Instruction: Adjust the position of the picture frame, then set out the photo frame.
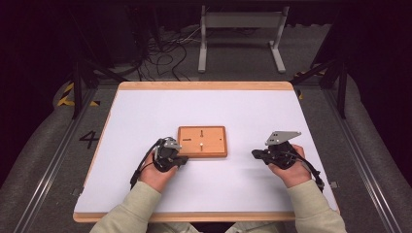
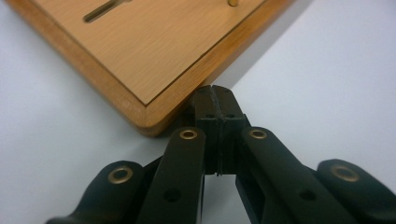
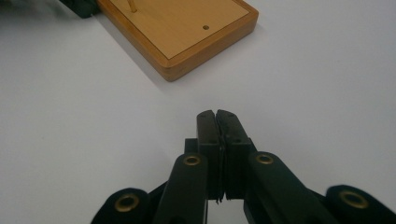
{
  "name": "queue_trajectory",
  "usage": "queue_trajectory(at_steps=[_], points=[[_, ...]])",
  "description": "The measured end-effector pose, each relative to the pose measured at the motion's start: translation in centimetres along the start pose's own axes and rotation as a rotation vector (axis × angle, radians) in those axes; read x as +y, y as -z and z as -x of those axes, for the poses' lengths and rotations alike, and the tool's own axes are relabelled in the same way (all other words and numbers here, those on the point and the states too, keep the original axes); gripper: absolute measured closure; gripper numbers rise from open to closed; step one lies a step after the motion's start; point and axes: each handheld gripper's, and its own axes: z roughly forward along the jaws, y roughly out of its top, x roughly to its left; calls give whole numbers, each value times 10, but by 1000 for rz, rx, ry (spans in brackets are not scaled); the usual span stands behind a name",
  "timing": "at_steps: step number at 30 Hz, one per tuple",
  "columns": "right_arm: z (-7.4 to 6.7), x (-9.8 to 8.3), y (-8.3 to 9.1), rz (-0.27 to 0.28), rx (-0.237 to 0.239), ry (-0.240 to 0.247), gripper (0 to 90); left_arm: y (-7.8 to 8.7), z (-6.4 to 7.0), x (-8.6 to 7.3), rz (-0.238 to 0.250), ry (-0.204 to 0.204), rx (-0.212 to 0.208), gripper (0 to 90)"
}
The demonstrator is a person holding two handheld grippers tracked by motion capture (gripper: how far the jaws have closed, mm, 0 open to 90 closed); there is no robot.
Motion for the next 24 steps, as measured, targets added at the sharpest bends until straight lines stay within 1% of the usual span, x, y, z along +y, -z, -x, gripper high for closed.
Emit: queue_trajectory(at_steps=[1,2,3,4,5,6,7,8,9,10,11,12,13,14,15,16,17,18,19,20,21,22,24], points=[[-1,0,-1,-2,-1,5,887,0,-2,-1,6,0,-9,900],[-1,0,-1,-2,-1,5,887,0,-2,-1,6,0,-9,899],[-1,-1,-1,-3,-2,5,886,2,-3,-1,5,-13,-1,899],[0,-1,0,0,-4,7,886,4,-3,-2,9,-22,-9,878],[0,-1,0,4,-7,4,885,6,-3,-3,25,-34,-41,845],[1,-1,1,10,-10,4,882,11,-4,-4,52,-58,-101,813],[2,-1,2,17,-10,6,876,14,-4,-4,67,-80,-121,784],[2,-1,2,23,-9,9,864,19,-4,-5,83,-104,-126,766],[2,-2,3,33,-8,9,841,23,-6,-5,107,-113,-137,745],[3,-2,3,49,-12,9,810,29,-8,-6,136,-104,-162,725],[4,-3,4,76,-18,6,771,33,-8,-5,147,-118,-154,703],[4,-3,5,100,-20,6,738,38,-7,-5,151,-146,-117,664],[4,-2,6,118,-21,5,716,41,-7,-5,162,-155,-105,632],[4,-2,6,118,-21,5,716,41,-7,-5,162,-155,-105,608],[4,-2,7,144,-19,-5,682,50,-10,-5,209,-144,-85,570],[4,-2,7,144,-19,-5,682,50,-10,-5,209,-144,-85,540],[4,-2,8,160,-19,-7,667,54,-12,-4,228,-131,-71,540],[4,-2,9,175,-19,-8,646,58,-15,-4,245,-114,-59,497],[5,-3,8,182,-21,-14,614,60,-17,-4,257,-98,-58,462],[6,-3,8,185,-22,-22,595,62,-18,-3,270,-85,-69,454],[6,-3,7,187,-22,-29,586,64,-19,-3,284,-69,-94,454],[6,-4,6,187,-18,-34,567,65,-20,-3,297,-64,-103,453],[7,-4,5,181,-19,-48,521,67,-19,-2,318,-64,-94,444]])
